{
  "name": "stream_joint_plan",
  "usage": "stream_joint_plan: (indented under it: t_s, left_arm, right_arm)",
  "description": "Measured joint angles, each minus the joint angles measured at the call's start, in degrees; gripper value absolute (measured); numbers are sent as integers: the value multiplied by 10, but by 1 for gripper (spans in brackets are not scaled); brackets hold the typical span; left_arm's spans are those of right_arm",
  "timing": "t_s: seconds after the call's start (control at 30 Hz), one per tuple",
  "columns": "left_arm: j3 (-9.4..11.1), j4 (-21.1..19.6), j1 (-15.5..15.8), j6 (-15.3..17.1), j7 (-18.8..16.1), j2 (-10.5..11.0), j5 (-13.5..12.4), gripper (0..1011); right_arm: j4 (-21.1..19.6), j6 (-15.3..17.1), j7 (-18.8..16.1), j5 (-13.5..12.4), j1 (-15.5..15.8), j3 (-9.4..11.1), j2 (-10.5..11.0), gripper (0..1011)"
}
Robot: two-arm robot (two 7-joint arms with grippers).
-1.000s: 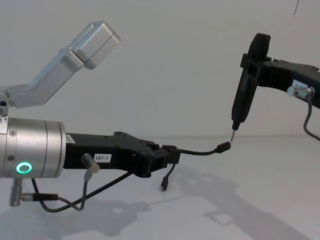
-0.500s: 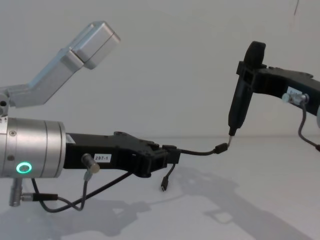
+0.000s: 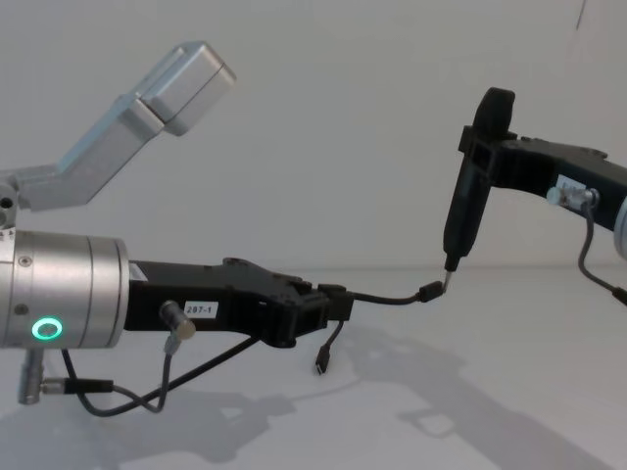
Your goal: Pick up the data cable with the one hand.
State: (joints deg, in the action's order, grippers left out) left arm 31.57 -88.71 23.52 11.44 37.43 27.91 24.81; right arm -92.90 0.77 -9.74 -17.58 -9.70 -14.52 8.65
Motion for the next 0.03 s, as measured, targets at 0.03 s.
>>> stream_joint_plan:
  t_s: [0.03]
  left_arm:
    - [0, 0, 0, 0, 0, 0, 0, 47]
  right_arm:
    - [0, 0, 0, 0, 0, 0, 0, 279]
